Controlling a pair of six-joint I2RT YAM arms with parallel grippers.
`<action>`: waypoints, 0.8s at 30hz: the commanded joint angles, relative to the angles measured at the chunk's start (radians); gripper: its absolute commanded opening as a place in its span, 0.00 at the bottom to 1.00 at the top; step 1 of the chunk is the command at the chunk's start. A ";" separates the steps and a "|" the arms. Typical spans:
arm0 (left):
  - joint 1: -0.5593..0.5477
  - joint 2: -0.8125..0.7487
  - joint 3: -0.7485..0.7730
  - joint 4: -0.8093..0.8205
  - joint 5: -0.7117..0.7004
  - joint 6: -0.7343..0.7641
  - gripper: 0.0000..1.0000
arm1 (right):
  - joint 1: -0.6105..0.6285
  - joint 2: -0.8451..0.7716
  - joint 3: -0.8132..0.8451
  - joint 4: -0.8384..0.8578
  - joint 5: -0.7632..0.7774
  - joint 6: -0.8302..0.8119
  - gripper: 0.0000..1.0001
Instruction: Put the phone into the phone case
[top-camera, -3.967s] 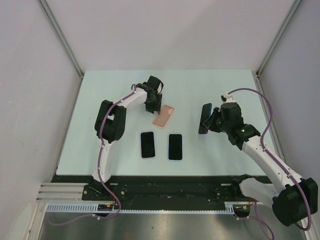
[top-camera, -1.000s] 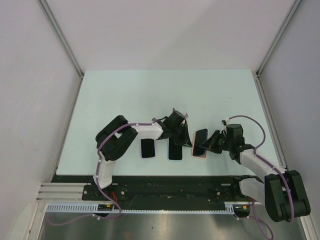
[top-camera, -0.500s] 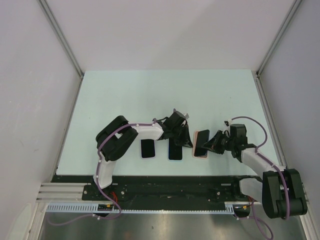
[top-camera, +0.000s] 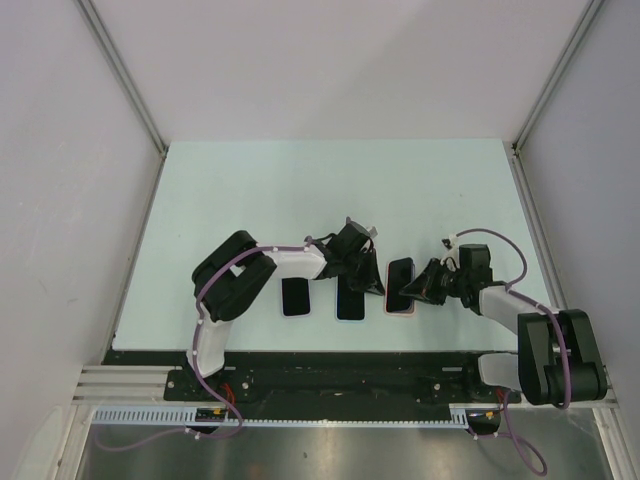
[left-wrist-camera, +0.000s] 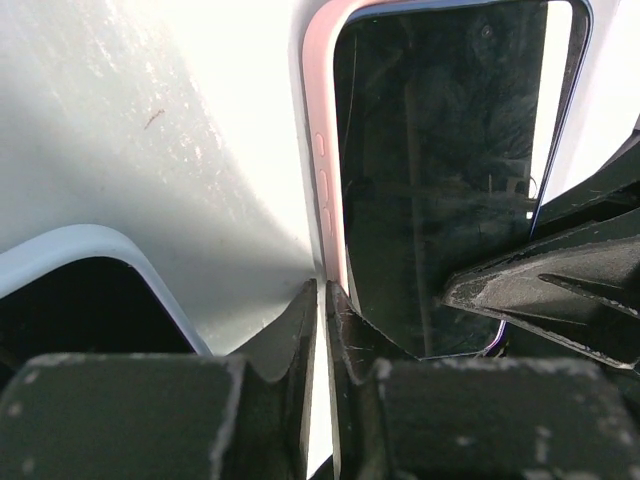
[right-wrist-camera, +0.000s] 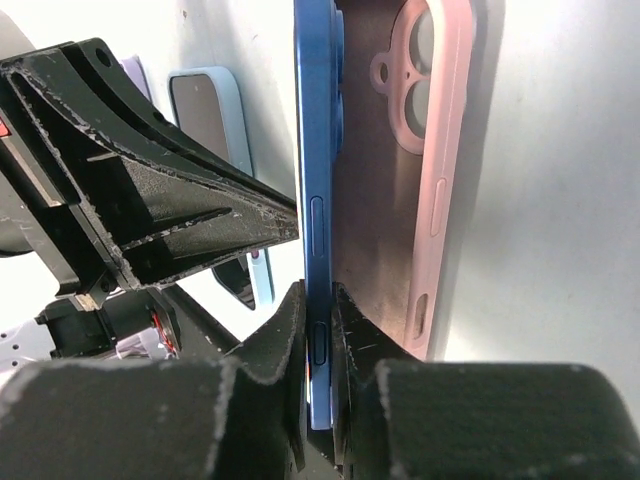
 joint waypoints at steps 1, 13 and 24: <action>-0.016 0.011 -0.010 0.036 0.012 -0.017 0.14 | 0.003 0.032 0.004 -0.077 0.060 -0.024 0.14; -0.001 -0.014 0.044 -0.050 -0.034 0.036 0.24 | -0.010 -0.047 0.124 -0.274 0.184 -0.056 0.51; 0.022 -0.022 0.136 -0.096 -0.065 0.065 0.46 | -0.038 -0.042 0.189 -0.312 0.256 -0.100 0.60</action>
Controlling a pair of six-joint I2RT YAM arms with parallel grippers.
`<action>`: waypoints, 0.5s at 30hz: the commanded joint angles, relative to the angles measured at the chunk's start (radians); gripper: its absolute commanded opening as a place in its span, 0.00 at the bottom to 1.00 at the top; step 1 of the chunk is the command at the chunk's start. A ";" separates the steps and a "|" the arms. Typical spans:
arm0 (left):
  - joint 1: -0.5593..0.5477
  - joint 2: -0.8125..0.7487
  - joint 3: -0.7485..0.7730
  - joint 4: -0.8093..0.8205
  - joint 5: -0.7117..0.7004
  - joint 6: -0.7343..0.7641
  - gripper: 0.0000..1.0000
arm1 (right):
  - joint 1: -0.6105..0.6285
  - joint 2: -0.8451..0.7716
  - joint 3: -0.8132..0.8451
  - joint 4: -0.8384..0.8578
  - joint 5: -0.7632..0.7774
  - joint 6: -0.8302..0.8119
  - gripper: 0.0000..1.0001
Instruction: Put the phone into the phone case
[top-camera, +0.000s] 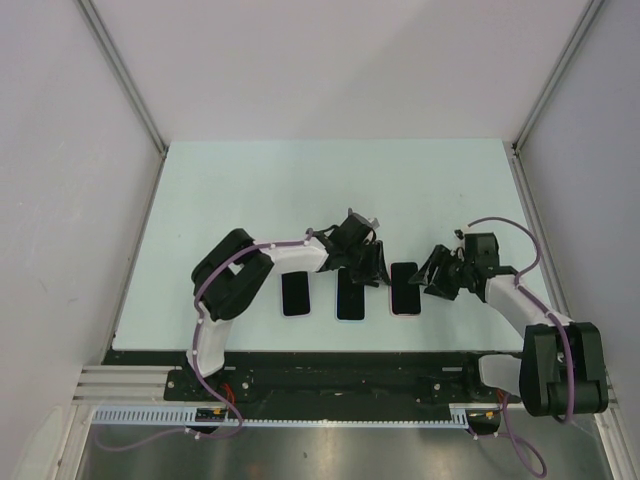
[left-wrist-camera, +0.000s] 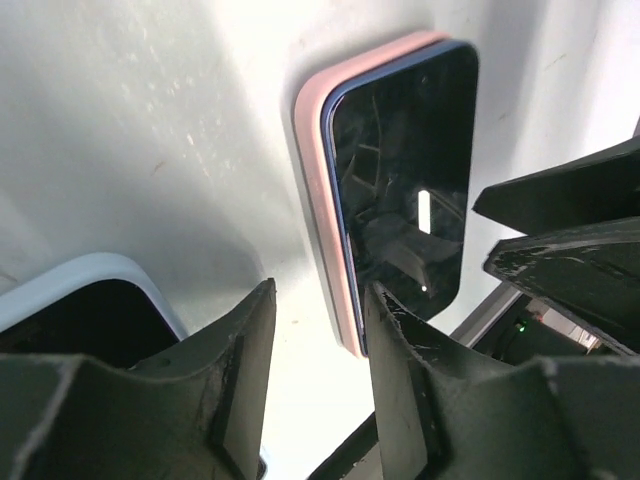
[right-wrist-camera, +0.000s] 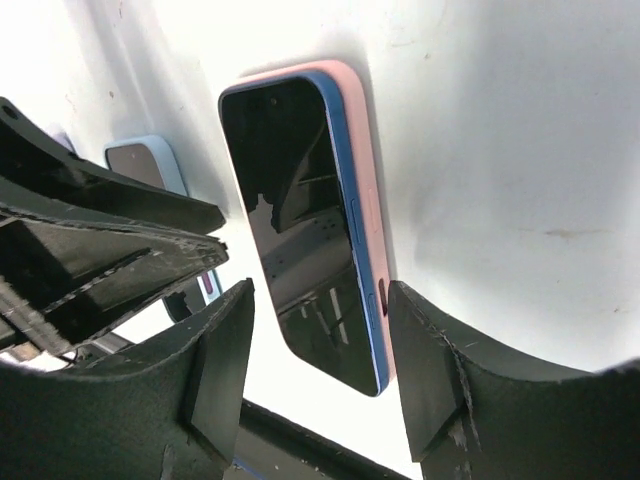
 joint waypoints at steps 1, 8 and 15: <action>0.010 -0.017 0.071 -0.022 -0.037 0.032 0.48 | -0.006 0.034 0.039 0.004 0.030 -0.041 0.59; 0.010 0.066 0.133 -0.030 -0.023 0.032 0.49 | -0.008 0.151 0.036 0.090 -0.016 -0.059 0.49; 0.010 0.112 0.137 -0.025 0.013 0.024 0.48 | -0.006 0.193 0.003 0.170 -0.076 -0.049 0.54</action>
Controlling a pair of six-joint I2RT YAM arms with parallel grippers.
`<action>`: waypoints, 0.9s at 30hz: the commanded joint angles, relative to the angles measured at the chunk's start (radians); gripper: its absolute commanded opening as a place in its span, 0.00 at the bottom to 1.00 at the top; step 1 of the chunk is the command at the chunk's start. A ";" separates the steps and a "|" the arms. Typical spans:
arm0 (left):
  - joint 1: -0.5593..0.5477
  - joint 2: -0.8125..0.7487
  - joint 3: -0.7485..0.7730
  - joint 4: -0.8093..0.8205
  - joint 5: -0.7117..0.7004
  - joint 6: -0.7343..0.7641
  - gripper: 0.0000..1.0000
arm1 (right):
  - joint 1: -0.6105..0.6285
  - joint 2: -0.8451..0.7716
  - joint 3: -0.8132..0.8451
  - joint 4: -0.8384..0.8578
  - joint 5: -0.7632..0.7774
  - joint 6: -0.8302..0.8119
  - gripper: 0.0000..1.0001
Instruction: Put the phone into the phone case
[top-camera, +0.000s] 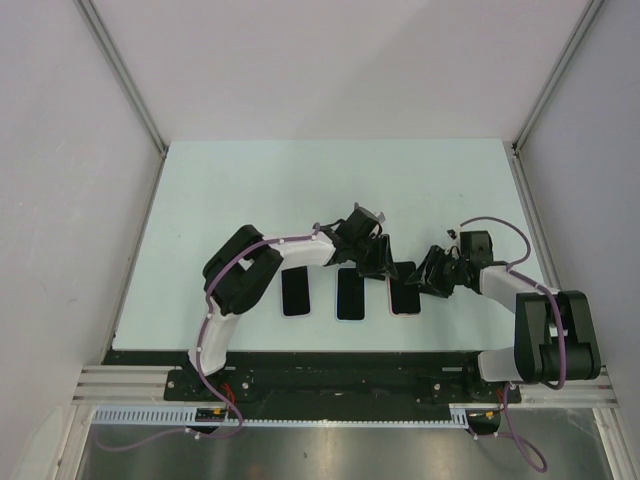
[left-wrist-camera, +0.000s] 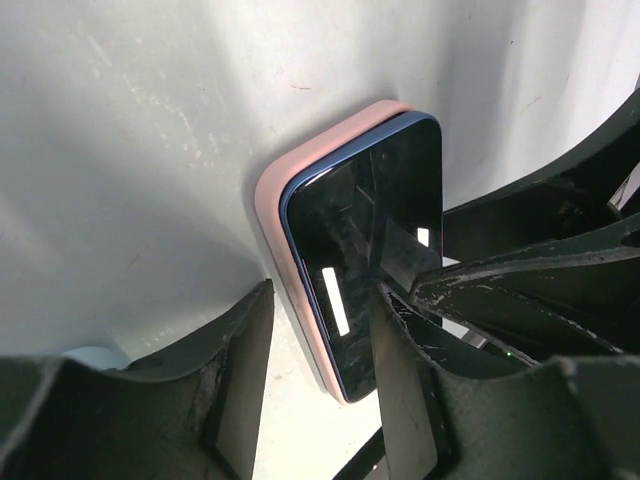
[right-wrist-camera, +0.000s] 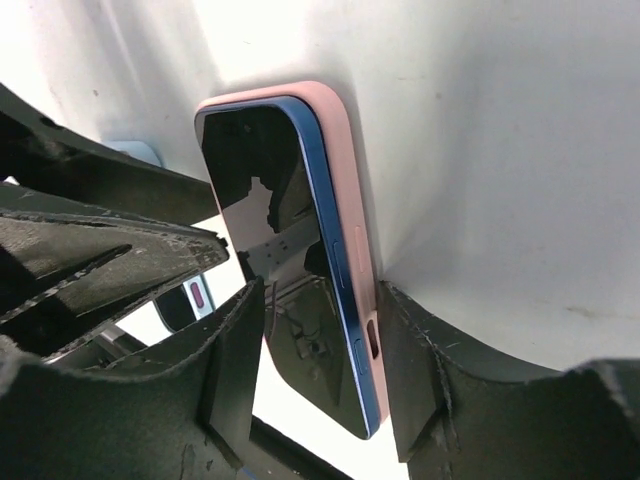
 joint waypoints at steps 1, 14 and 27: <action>0.003 0.025 0.008 -0.013 0.010 0.016 0.47 | -0.001 0.023 -0.017 0.075 -0.032 -0.005 0.55; 0.013 0.011 -0.078 0.094 0.125 -0.024 0.29 | -0.104 0.113 -0.107 0.420 -0.385 0.139 0.57; 0.015 0.018 -0.094 0.120 0.159 -0.041 0.26 | -0.121 0.119 -0.152 0.570 -0.464 0.222 0.50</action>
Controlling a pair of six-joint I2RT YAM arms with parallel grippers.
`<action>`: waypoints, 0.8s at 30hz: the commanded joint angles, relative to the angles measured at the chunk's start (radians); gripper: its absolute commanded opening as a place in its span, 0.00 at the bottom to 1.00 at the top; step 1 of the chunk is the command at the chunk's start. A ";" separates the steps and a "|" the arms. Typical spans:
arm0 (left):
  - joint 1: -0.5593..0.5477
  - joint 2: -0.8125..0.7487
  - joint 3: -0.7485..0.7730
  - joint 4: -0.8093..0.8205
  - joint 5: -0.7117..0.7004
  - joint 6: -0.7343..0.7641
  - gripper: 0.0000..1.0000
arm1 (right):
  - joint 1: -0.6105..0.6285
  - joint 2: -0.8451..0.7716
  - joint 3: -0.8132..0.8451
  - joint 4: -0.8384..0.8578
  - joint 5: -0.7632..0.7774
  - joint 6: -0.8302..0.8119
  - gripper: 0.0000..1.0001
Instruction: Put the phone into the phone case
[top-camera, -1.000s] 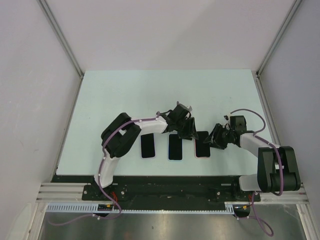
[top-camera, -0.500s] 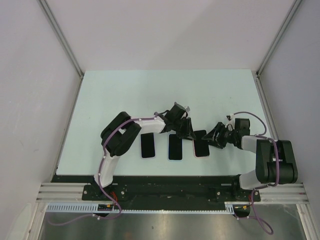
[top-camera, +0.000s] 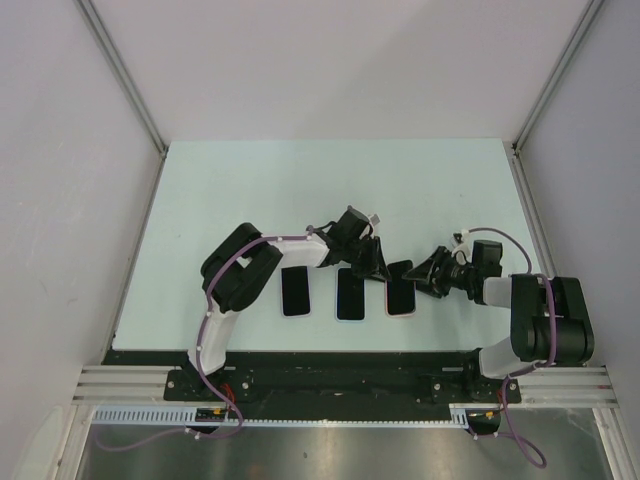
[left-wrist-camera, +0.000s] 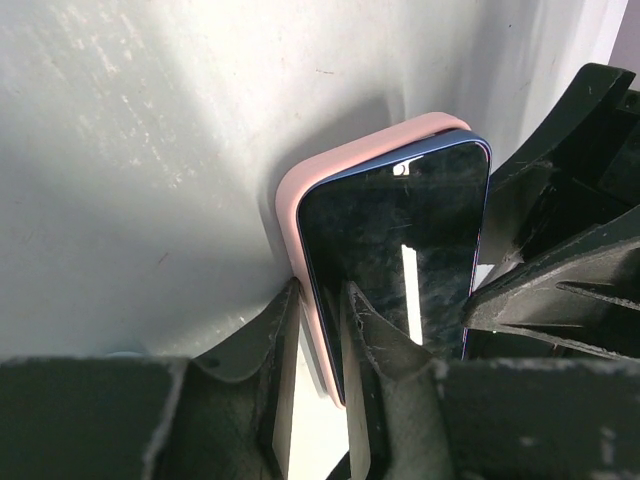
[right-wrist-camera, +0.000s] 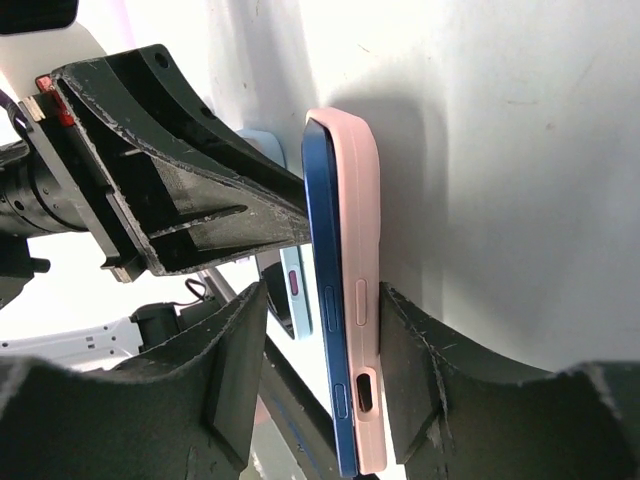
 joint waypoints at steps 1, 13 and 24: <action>-0.018 0.013 -0.020 0.012 0.049 -0.016 0.26 | -0.002 0.009 -0.011 0.119 -0.079 0.047 0.50; -0.018 0.011 -0.027 0.011 0.039 -0.016 0.26 | -0.015 -0.002 -0.011 0.074 -0.063 0.027 0.31; -0.015 0.008 -0.024 0.000 0.030 -0.009 0.29 | -0.015 -0.042 -0.011 0.033 -0.045 0.032 0.33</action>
